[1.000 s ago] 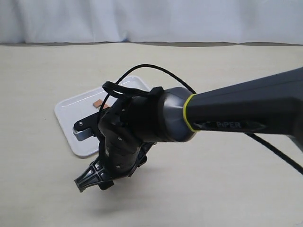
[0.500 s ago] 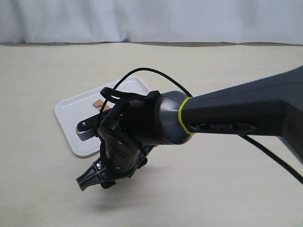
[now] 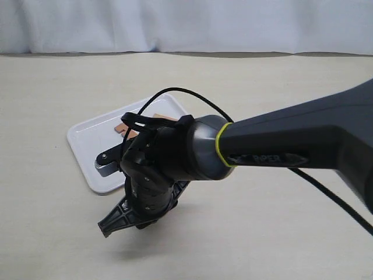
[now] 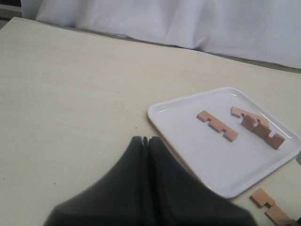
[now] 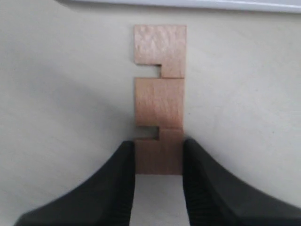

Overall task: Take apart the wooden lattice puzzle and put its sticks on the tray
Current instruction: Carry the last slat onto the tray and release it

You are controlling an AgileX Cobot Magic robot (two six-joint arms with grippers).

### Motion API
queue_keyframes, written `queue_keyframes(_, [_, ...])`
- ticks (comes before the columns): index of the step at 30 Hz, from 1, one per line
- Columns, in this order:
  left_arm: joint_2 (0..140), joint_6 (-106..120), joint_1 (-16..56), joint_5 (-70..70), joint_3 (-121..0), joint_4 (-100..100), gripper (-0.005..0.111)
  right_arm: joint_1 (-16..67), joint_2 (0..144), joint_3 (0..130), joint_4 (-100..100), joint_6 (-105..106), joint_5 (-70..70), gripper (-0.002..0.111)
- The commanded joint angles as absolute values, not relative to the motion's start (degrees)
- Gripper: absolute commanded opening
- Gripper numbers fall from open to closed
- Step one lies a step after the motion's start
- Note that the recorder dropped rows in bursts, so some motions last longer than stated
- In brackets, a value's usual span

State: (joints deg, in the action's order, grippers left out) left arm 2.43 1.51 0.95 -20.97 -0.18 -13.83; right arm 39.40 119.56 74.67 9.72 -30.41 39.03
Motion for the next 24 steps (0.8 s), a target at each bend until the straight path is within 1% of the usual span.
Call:
queue_keyframes(1, [2.6, 1.4, 1.4, -20.6, 0.0, -14.0, 0.0, 39.2, 115.8, 74.7, 11.2, -29.6, 39.4, 0.005])
queue_keyframes(7, [2.6, 1.4, 1.4, -20.6, 0.0, -14.0, 0.0, 39.2, 109.2, 74.7, 12.6, -28.4, 38.2, 0.005])
queue_keyframes(11, [2.6, 1.4, 1.4, -20.6, 0.0, -14.0, 0.0, 39.2, 107.6, 74.7, 17.4, -32.8, 32.5, 0.005])
queue_keyframes(15, [2.6, 1.4, 1.4, -20.6, 0.0, -14.0, 0.0, 39.2, 110.4, 75.3, 23.6, -38.3, 23.9, 0.005])
queue_keyframes(24, [2.6, 1.4, 1.4, -20.7, 0.0, -14.0, 0.0, 36.6, 123.3, 87.7, 26.2, -40.0, 28.8, 0.005])
